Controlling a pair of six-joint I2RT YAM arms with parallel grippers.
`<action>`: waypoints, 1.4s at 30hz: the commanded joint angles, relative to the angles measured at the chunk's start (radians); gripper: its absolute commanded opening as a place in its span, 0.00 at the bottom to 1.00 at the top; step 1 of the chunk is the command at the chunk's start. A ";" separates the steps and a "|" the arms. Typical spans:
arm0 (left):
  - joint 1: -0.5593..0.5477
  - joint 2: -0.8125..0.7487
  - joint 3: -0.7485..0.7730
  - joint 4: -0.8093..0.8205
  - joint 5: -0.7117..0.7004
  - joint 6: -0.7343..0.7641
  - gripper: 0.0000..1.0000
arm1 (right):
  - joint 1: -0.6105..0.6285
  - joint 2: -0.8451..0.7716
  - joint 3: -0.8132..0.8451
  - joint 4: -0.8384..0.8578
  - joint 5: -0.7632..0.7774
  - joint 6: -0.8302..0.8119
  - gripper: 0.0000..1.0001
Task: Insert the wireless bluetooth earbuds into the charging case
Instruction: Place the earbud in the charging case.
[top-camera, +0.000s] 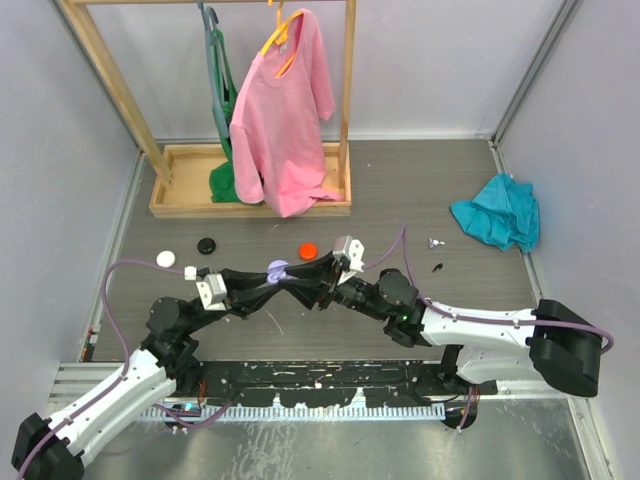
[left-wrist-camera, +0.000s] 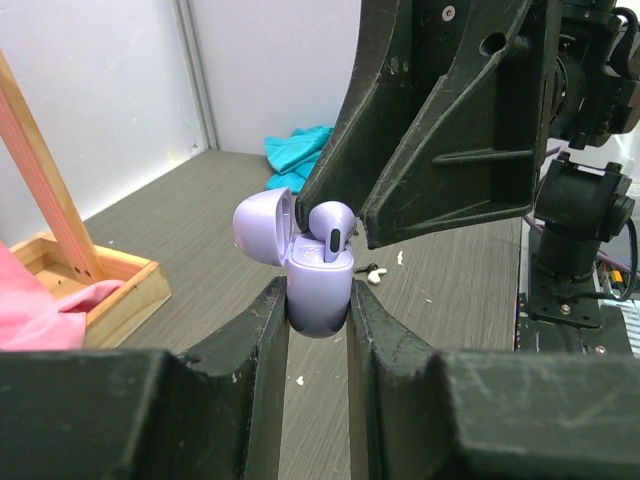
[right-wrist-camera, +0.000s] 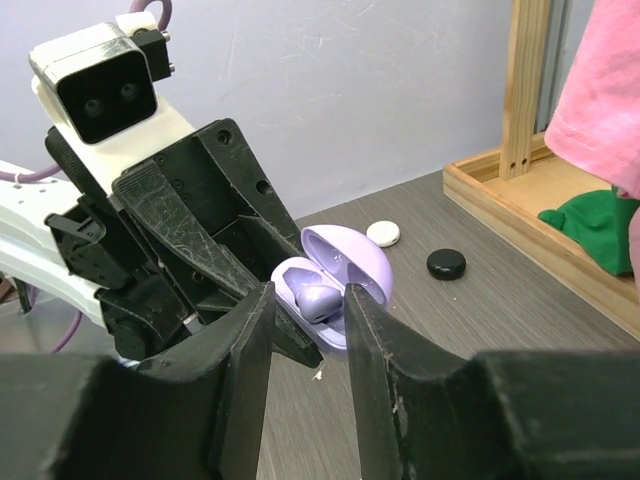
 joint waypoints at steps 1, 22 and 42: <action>-0.002 -0.001 0.012 0.091 0.033 0.000 0.00 | 0.005 -0.037 0.044 -0.070 -0.052 -0.009 0.42; -0.002 0.099 0.044 0.010 -0.009 0.064 0.00 | 0.003 -0.152 0.461 -1.007 0.175 0.123 0.56; -0.002 0.108 0.045 0.008 -0.012 0.067 0.00 | -0.046 0.015 0.565 -1.129 0.086 0.325 0.44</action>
